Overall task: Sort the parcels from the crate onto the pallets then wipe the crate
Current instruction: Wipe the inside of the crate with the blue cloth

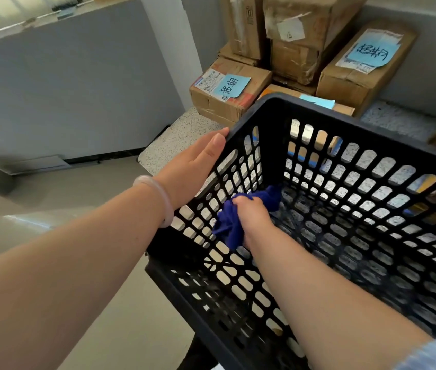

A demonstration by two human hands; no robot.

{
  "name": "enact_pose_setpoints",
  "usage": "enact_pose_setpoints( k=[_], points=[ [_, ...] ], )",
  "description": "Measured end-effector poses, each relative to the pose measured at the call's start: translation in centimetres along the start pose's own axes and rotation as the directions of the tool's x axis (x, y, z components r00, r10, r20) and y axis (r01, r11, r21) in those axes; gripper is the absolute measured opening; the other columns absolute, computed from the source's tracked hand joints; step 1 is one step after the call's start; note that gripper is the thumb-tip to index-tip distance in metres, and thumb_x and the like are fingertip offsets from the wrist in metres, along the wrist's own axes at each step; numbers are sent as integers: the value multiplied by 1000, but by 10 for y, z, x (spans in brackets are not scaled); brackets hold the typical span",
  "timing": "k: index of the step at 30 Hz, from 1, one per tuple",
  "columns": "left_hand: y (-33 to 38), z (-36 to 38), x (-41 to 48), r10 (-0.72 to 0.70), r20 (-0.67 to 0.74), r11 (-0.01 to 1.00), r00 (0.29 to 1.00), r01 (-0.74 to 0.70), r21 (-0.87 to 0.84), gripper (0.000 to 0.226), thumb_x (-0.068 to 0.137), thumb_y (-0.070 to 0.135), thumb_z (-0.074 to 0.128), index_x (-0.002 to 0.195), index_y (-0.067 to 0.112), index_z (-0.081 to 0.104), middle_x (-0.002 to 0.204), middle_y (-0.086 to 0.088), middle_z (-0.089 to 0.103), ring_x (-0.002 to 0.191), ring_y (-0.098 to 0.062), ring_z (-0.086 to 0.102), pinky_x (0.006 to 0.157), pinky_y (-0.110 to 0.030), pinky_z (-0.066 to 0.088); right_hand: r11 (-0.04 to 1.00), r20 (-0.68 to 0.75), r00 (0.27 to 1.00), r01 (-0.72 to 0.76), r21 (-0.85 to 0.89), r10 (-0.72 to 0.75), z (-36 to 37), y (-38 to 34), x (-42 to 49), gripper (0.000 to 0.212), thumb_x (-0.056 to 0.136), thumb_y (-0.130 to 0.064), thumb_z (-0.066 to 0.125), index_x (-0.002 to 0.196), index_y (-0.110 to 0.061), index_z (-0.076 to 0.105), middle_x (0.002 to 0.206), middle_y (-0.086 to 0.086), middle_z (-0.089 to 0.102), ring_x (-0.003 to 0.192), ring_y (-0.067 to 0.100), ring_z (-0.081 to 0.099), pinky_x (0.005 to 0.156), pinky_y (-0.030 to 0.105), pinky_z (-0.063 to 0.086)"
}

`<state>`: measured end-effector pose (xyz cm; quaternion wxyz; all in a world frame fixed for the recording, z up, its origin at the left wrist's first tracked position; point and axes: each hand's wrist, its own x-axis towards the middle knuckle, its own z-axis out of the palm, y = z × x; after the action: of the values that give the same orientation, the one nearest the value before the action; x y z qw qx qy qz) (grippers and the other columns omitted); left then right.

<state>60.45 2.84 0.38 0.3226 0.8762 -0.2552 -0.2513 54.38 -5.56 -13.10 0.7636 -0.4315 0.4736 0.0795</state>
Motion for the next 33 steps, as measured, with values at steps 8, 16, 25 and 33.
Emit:
enact_pose_setpoints(
  k=[8,16,25,33],
  points=[
    [-9,0,4,-48,-36,983,998,41,-180,68,77,83,27,131,52,53,140,14,53,131,-8,46,117,-35,26,869,278,824,461,179,-494,8,-28,-80,24,94,-18,56,116,-28,53,112,8,59,91,22,65,63,36,60],
    [-8,0,5,-27,-34,995,999,23,-98,77,83,81,14,142,43,44,150,17,39,135,-1,33,107,-20,16,466,177,693,629,-622,-699,-3,21,-30,70,85,-53,65,141,-41,25,136,17,34,118,32,44,96,37,40],
    [-12,-1,8,-41,-34,999,999,40,-19,57,97,61,11,144,46,40,154,12,34,142,-12,28,107,-26,14,597,76,792,516,-614,-606,-14,24,0,32,87,-34,68,110,-25,48,108,3,44,89,20,51,75,32,44],
    [-10,-1,9,-75,-14,997,997,75,7,57,97,62,6,143,51,38,157,10,30,144,-17,26,112,-33,12,740,48,985,157,-654,-167,-7,47,11,36,95,-15,54,131,-17,48,132,13,52,112,29,53,99,37,41]
  ],
)
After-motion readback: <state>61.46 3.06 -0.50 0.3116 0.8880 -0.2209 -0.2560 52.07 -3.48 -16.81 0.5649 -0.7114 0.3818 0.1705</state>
